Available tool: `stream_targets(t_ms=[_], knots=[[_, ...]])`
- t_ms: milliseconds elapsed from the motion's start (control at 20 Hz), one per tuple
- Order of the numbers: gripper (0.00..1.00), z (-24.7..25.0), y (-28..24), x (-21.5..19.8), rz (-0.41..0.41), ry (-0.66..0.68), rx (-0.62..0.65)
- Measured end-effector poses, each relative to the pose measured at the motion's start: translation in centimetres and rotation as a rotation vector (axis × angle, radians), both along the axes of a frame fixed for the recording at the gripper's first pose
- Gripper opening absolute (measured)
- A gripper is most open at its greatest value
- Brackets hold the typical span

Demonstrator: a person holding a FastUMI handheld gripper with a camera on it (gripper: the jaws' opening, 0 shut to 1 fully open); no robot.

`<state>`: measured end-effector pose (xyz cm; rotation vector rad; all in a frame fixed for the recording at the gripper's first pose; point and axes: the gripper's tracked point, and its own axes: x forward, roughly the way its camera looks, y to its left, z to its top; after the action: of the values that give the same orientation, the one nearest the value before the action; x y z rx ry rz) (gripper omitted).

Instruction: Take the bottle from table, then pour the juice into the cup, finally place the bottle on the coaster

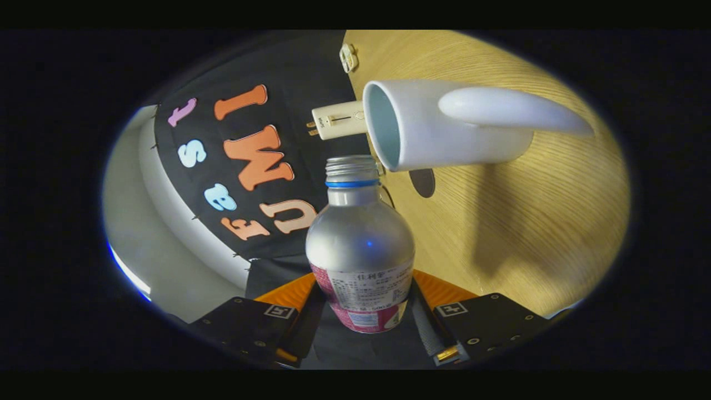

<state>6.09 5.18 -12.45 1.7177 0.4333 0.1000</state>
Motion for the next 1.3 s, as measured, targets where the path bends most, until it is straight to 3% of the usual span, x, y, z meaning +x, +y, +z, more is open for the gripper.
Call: stream_targets(t_ms=[1300], knots=[[0.77,3.1,0.1,0.3,0.007,-0.046,0.189]])
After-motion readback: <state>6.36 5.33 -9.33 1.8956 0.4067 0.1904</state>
